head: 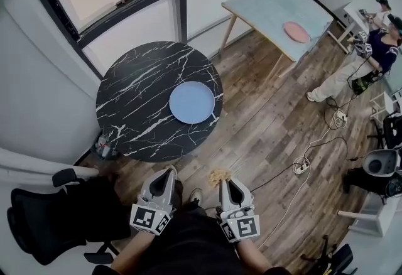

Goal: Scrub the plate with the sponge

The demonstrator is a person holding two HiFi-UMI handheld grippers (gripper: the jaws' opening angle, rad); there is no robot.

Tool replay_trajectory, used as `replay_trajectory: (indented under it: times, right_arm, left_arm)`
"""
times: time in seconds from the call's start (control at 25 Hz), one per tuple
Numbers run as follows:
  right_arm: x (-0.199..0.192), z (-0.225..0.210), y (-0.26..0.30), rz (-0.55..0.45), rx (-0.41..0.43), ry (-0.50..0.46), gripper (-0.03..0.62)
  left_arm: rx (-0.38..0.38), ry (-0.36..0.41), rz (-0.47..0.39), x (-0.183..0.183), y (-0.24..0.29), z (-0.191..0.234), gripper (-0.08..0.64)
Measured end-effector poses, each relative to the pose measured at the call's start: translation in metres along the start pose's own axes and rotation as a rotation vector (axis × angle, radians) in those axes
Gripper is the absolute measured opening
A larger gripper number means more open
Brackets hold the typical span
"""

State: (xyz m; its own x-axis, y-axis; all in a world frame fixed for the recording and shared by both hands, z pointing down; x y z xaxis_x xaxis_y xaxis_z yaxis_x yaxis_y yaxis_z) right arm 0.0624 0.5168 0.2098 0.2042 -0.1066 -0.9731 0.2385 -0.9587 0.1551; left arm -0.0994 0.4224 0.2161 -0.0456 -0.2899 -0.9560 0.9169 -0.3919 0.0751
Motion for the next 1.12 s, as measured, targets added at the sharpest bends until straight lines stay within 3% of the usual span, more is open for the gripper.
replay_trajectory:
  times: [0.32,0.84,1.12]
  right_arm:
    - [-0.005,-0.011,0.052,0.027,-0.028,-0.03,0.02]
    - [0.008,0.02,0.206,0.073,-0.034,-0.085,0.02]
    - [0.012,0.053,0.27,0.08,0.031,-0.132,0.02]
  left_arm:
    - [0.025,-0.039,0.013,-0.003,0.038,0.048,0.0]
    - [0.03,-0.125,0.085,-0.007,0.102,0.194,0.0]
    - [0.045,-0.208,0.128,-0.027,0.113,0.246,0.001]
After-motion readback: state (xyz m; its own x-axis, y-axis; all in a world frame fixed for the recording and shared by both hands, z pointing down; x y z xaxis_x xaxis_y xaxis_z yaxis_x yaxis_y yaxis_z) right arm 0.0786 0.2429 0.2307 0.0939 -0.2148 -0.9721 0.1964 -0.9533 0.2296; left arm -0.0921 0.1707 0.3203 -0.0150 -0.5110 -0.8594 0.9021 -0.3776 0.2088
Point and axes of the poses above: the fingertips, and each gripper's own axes: y forward along the fingers, z to its left, x out of its top, the point moved 3 cm from there along -y, backward along the fingers, and after that the axes turned 14 degrees about -x, right-handed, at the moved point
